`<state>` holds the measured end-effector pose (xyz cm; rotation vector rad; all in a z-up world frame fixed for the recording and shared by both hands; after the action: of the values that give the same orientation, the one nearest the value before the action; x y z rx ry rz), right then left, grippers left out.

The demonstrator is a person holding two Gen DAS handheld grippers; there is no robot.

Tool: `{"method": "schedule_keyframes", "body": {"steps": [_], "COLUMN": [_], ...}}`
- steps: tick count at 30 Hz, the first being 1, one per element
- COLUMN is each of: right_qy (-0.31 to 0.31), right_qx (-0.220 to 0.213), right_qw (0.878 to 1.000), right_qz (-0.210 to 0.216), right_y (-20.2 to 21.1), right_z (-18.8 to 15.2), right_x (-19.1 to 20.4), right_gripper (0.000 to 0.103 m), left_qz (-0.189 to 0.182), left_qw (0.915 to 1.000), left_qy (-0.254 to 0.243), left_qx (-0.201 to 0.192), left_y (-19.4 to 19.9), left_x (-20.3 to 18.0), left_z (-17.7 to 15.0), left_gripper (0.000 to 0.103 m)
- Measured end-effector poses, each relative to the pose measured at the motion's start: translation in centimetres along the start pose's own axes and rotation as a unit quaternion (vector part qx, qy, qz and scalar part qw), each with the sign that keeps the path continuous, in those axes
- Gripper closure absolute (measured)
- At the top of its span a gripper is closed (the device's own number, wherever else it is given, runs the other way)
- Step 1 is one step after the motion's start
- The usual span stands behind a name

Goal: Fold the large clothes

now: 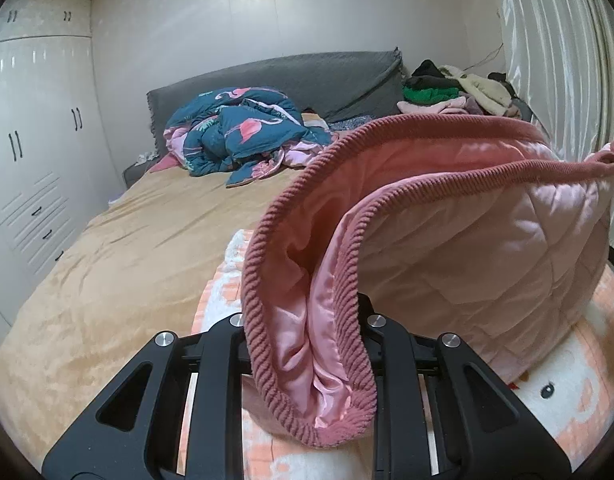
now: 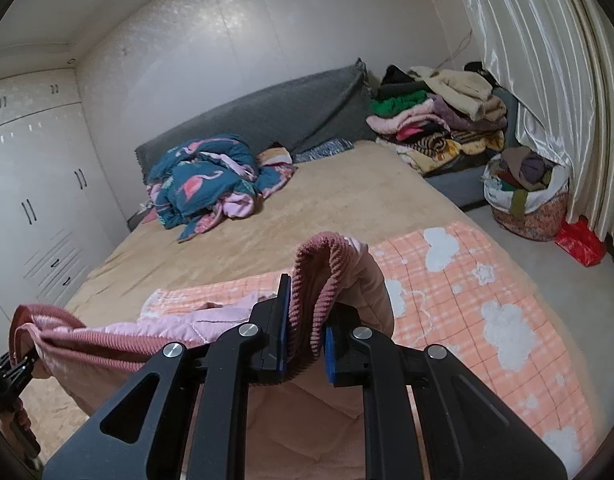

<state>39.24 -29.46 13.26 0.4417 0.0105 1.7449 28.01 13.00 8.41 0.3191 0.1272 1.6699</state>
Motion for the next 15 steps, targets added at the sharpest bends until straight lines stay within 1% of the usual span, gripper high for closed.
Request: {"method": "schedule_keyframes", "body": {"steps": [7,11,14,15], "right_qy": [-0.014,-0.050,-0.092,-0.101], "right_qx": [0.030,0.048,0.050,0.048], "right_qw": [0.999,0.997,0.994,0.994], "right_qz": [-0.023,-0.020,-0.006,-0.001], "right_y": [-4.4,-6.4,-7.0,-7.0], "right_z": [-2.0,-3.3,-3.7,-3.7], "right_x": [-1.4,-2.7,-3.9,-4.0], "right_gripper": [0.090,0.088,0.077,0.070], "left_qz": [0.010,0.009,0.009,0.008], "left_qw": [0.9996,0.9994,0.9992,0.9991], "left_qy": [-0.015,-0.012,-0.011,-0.012], "left_qx": [0.020,0.032,0.037,0.039], "left_y": [-4.0,-5.7,-6.6,-7.0], "left_x": [-0.4,-0.5,-0.5,-0.4], "left_z": [-1.4,-1.9,-2.4,-2.4], "left_gripper": [0.089,0.089,0.089,0.089]}}
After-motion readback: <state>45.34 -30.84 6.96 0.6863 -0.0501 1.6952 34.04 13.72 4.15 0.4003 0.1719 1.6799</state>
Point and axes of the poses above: each gripper's, at about its wrist camera, not at the fingertips, and y roughly against the way its jaws point, x to its left, z to its top, the point moved 1 cm from there along -y, roughly the way its jaws point, and after that the axes turned 14 degrees about -x, right-handed, at the moved point
